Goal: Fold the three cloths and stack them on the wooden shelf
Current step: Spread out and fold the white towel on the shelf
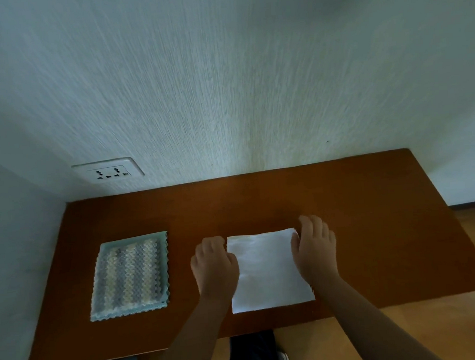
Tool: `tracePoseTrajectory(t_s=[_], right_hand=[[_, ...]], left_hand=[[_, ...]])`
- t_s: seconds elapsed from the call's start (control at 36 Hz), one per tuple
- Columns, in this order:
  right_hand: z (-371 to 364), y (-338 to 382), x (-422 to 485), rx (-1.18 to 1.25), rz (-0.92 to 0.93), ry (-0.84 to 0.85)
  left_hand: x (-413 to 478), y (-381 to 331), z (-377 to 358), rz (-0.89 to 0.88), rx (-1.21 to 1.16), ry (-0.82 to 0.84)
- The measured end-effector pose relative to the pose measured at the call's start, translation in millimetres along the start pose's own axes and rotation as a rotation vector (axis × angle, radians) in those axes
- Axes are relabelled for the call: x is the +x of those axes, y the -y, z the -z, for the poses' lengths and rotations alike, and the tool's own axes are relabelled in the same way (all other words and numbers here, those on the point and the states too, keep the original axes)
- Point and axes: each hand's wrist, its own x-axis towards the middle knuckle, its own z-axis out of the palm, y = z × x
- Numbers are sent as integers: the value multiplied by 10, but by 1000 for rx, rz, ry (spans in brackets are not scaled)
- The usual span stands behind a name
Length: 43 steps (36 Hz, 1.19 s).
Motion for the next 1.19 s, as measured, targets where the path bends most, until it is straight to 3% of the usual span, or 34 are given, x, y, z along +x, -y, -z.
tracePoseTrajectory(t_s=[0.08,0.17,0.25,0.36,0.86,1.0,1.08,1.19], right_hand=[[-109,110,-200,-24,179,-44],[-270,212,-344,-61,347,97],[-441,204,-443,-86,418,249],[-447,154,-462,-59,364,281],[-176,-68,-327,-111,76,334],[-152,96,-391,-56,188,293],[-255,203,-434,-78,326,326],[-371,181,-466,-89,319,362]], left_hand=[[-134,-52,-174,-277,-25,-83],[-231,-132,-313,-433,46,-12],[-297,-137,-442,-416,137,150],[-315,-7,-542,-392,170,215],[-256,162,-491,-317,198,126],[-321,38,-440,-481,178,59],[-366,-19,-581,-585,252,119],[-366,18,-636,-596,253,175]])
